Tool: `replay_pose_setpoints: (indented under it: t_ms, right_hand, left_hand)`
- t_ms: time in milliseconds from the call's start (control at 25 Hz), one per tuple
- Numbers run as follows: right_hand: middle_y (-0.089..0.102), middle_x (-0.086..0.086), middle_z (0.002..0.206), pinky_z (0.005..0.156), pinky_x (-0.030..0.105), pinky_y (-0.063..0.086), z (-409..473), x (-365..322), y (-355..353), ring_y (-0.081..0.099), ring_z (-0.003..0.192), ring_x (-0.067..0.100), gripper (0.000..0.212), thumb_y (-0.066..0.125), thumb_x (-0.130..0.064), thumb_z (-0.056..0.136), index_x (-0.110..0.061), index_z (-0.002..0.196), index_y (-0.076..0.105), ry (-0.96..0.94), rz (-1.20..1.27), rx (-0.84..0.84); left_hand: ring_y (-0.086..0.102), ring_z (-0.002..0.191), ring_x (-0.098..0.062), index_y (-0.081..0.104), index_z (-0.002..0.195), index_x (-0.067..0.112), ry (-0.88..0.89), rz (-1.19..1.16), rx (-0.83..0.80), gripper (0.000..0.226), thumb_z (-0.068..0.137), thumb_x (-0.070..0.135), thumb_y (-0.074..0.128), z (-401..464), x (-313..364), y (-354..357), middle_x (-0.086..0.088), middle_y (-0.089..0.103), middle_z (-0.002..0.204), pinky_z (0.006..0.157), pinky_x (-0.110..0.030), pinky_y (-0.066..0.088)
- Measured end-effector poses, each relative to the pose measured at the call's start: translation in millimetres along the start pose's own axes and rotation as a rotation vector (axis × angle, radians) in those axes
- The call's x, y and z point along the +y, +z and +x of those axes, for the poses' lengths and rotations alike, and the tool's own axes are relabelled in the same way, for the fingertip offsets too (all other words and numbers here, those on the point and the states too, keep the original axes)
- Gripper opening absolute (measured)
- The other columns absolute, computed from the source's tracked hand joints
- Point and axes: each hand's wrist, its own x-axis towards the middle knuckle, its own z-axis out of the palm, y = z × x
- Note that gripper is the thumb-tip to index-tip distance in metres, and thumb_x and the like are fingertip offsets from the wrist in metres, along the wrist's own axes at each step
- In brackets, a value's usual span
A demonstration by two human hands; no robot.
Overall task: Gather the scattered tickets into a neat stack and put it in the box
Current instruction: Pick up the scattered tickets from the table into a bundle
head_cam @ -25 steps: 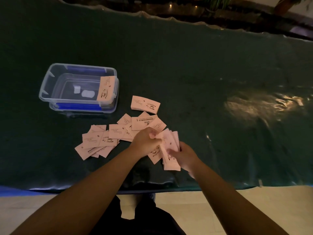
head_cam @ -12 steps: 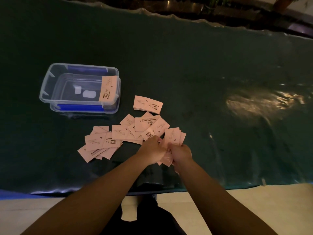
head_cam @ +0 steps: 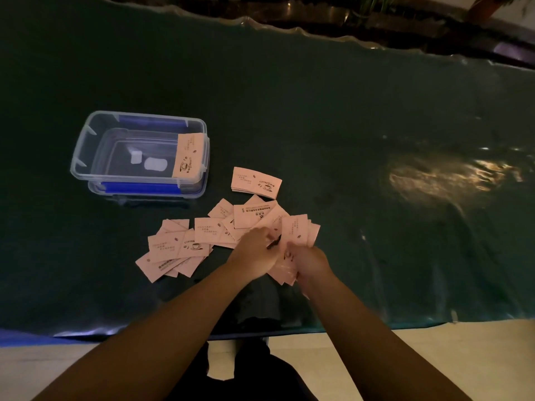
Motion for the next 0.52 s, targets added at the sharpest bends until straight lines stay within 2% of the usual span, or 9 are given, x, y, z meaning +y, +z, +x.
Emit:
replay_pose_setpoints:
  t_ms: [80,160,200,280,360,440,520]
  right_hand:
    - [0.078,0.007,0.106,0.069,0.041,0.061,0,-3,1,0.075,0.092,0.026,0.018,0.065,-0.011,0.101,-0.013,0.118,0.070,0.017,0.084,-0.022]
    - [0.078,0.010,0.112,0.085,0.049,0.063,0,-7,3,0.075,0.099,0.029,0.018,0.064,-0.010,0.103,-0.011,0.120,0.070,0.047,0.154,-0.054]
    - [0.078,0.010,0.112,0.089,0.050,0.062,0,-10,5,0.075,0.100,0.029,0.015,0.064,-0.010,0.104,-0.011,0.118,0.071,0.058,0.169,-0.071]
    - [0.078,0.008,0.105,0.082,0.048,0.061,0,-15,10,0.074,0.095,0.027,0.008,0.063,-0.009,0.104,-0.014,0.105,0.070,0.074,0.181,-0.087]
    - [0.075,0.008,0.098,0.072,0.043,0.059,2,-20,14,0.073,0.089,0.026,0.012,0.064,-0.010,0.104,-0.017,0.095,0.067,0.092,0.181,-0.073]
    - [0.074,0.007,0.096,0.068,0.042,0.058,4,-23,18,0.072,0.087,0.025,0.008,0.064,-0.011,0.104,-0.015,0.097,0.066,0.096,0.170,-0.040]
    - [0.073,0.008,0.099,0.065,0.041,0.057,4,-25,21,0.071,0.086,0.025,0.006,0.064,-0.012,0.104,-0.014,0.109,0.065,0.092,0.171,-0.019]
  left_hand:
    - [0.049,0.120,-0.017,0.066,0.123,0.025,0.019,0.133,0.115,0.029,0.094,0.031,0.065,5,-2,-9,0.002,0.060,0.130,0.099,-0.034,0.041]
    - [0.043,0.129,-0.021,0.063,0.128,0.025,0.008,0.205,0.160,0.036,0.094,0.035,0.065,9,-3,-15,0.002,0.057,0.135,0.104,-0.039,0.040]
    - [0.041,0.131,-0.022,0.062,0.131,0.024,-0.002,0.214,0.164,0.040,0.094,0.037,0.065,11,-3,-16,0.002,0.056,0.137,0.104,-0.040,0.039]
    - [0.040,0.133,-0.023,0.059,0.136,0.025,-0.016,0.207,0.162,0.043,0.095,0.039,0.063,12,-2,-16,0.002,0.055,0.140,0.105,-0.042,0.038]
    - [0.041,0.133,-0.023,0.057,0.139,0.026,-0.027,0.184,0.147,0.044,0.096,0.036,0.061,13,-2,-13,0.002,0.056,0.141,0.107,-0.044,0.038]
    - [0.044,0.131,-0.023,0.056,0.140,0.025,-0.033,0.134,0.126,0.044,0.097,0.031,0.060,14,0,-10,0.001,0.057,0.140,0.108,-0.044,0.038]
    - [0.047,0.128,-0.022,0.059,0.137,0.023,-0.019,0.104,0.096,0.041,0.096,0.026,0.059,14,3,-7,0.001,0.060,0.136,0.106,-0.041,0.039]
